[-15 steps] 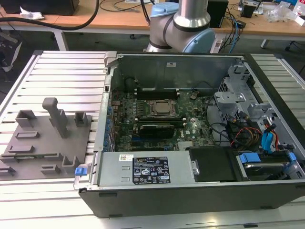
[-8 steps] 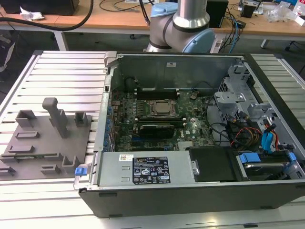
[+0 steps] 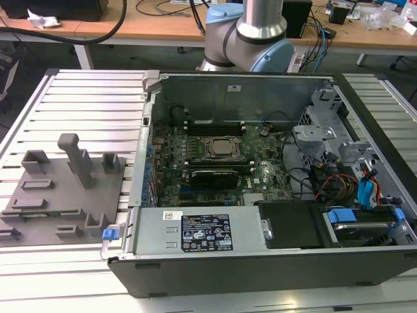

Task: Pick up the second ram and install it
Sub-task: 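Reach for the second ram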

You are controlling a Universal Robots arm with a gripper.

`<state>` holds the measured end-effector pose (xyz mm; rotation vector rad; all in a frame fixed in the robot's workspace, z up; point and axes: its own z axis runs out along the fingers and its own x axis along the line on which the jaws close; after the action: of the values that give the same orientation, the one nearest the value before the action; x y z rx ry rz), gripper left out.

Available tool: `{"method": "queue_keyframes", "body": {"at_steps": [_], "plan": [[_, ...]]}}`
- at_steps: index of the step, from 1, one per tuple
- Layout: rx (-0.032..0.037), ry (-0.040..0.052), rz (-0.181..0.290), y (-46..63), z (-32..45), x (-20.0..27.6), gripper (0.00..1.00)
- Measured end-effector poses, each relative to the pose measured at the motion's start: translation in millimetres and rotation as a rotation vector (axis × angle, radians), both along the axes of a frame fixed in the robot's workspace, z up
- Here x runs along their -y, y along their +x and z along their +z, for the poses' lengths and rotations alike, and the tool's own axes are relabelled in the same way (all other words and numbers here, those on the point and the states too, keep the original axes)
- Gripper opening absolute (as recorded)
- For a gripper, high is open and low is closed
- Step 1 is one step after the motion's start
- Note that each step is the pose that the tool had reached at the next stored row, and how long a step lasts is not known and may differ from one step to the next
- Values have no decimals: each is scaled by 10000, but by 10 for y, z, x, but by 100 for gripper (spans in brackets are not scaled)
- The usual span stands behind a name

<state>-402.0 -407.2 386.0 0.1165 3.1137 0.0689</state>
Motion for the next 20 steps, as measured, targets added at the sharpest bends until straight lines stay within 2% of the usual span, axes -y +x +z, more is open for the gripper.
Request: {"method": "queue_keyframes", "body": {"at_steps": [5,20], "plan": [[0,0,-1,6,-4,41,11],[1,0,0,7,-16,114,11]]}}
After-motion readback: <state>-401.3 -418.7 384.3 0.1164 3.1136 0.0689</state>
